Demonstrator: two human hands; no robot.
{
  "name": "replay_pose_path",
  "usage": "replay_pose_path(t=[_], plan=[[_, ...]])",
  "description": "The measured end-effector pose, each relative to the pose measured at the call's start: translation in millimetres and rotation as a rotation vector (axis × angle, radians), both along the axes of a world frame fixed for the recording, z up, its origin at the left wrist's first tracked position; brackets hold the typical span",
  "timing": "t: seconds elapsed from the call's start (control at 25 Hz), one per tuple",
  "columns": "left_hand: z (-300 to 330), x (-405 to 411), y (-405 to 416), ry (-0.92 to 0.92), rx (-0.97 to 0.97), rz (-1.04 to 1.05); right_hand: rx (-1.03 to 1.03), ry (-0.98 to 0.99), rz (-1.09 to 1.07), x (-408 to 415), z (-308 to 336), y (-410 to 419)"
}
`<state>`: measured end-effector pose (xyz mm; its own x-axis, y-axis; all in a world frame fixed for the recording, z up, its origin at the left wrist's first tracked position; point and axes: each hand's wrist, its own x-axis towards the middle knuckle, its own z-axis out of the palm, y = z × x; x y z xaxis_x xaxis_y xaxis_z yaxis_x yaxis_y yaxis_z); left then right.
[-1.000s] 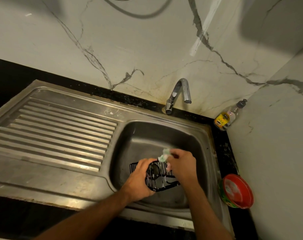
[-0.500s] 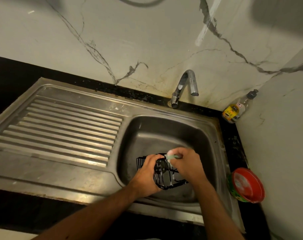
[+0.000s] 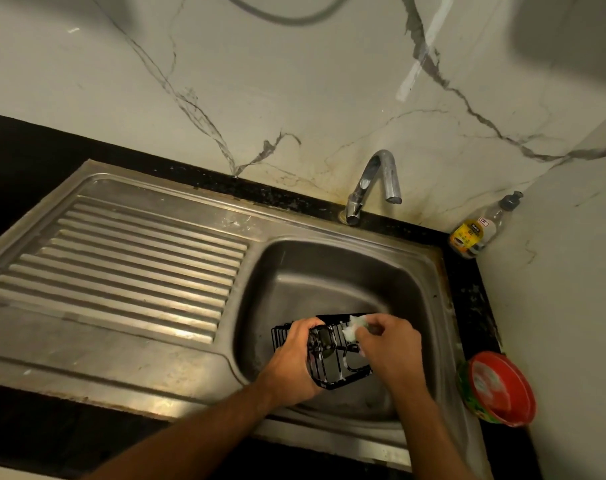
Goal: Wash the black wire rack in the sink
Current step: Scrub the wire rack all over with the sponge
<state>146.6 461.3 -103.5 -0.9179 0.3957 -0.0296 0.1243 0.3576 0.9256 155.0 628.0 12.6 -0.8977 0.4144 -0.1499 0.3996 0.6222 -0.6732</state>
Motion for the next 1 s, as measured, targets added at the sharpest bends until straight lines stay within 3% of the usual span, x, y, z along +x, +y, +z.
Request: replay_pose_path(t=[0.12, 0.4, 0.56, 0.76, 0.88, 1.0], plan=[[-4.0, -3.1, -1.2, -0.016, 0.021, 0.056, 0.016, 0.109, -0.037, 4.0, 3.6, -1.2], [-2.2, -3.0, -4.1, -0.069, 0.016, 0.055, 0.275, 0.118, 0.320, -5.6, 0.3, -12.3], [-3.2, -3.0, -3.5, -0.065, -0.001, 0.017, 0.126, 0.083, 0.155, -12.7, -1.9, -13.0], [-2.8, -0.7, -2.8, -0.045, -0.040, -0.021, 0.142, -0.054, 0.149, -8.1, -12.3, -7.5], [-3.8, -0.8, -2.7, -0.056, -0.033, -0.015, 0.039, 0.013, 0.037, -2.9, -8.3, 2.5], [-1.8, 0.5, -1.2, -0.047, -0.041, -0.073, 0.142, 0.047, 0.135, 0.1, -10.0, -1.5]])
